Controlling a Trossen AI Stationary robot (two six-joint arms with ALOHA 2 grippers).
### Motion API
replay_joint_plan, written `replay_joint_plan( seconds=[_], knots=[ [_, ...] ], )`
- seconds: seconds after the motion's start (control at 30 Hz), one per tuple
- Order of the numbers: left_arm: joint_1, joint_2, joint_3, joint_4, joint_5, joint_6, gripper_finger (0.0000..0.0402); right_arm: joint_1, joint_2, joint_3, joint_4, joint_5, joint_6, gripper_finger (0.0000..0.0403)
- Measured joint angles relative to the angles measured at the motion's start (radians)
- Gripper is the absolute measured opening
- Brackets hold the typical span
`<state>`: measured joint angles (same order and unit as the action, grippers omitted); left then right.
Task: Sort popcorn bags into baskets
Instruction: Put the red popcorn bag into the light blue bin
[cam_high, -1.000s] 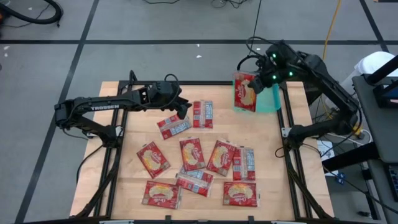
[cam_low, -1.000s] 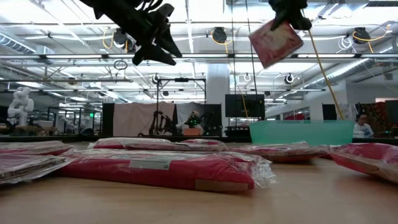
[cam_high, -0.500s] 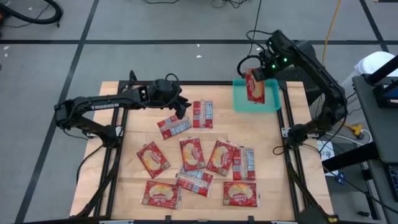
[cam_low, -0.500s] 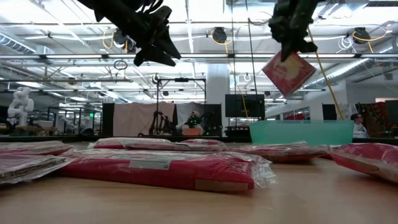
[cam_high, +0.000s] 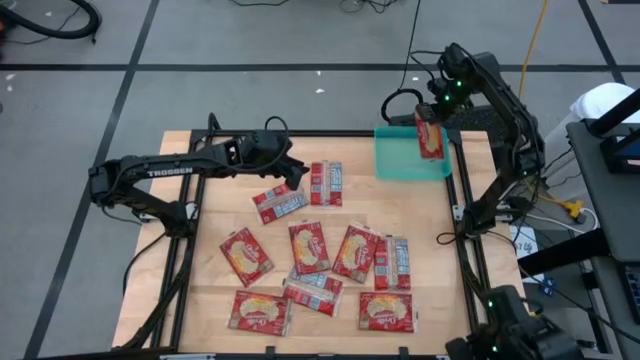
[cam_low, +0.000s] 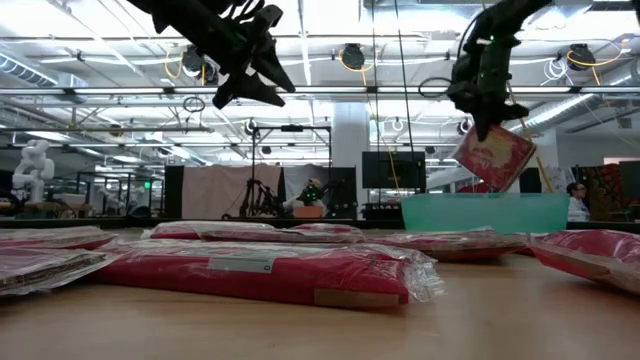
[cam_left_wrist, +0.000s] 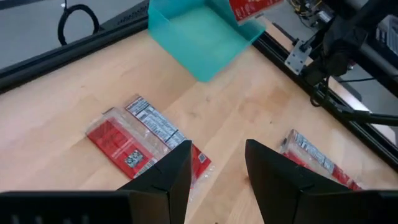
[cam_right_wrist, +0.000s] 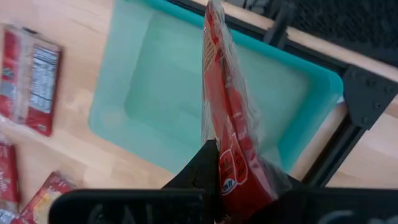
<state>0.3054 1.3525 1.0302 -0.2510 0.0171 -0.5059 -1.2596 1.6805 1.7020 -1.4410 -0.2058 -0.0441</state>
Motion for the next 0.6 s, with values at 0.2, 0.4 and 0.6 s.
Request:
replay_joint_plan(
  seconds=[0.2,0.4,0.6],
  knots=[
    [-0.031,0.000,0.000,0.001,-0.045,0.001,0.0152,-0.029,0.054,-0.022,0.015,0.000,-0.002,0.0017],
    [-0.031,0.000,0.000,0.001,-0.052,0.019,0.0152,-0.030,0.077,-0.081,0.052,0.040,-0.013,0.0018],
    [-0.022,0.000,0.000,0.001,-0.054,0.067,0.0152,-0.028,0.076,-0.086,0.066,0.055,-0.004,0.0018]
  ],
)
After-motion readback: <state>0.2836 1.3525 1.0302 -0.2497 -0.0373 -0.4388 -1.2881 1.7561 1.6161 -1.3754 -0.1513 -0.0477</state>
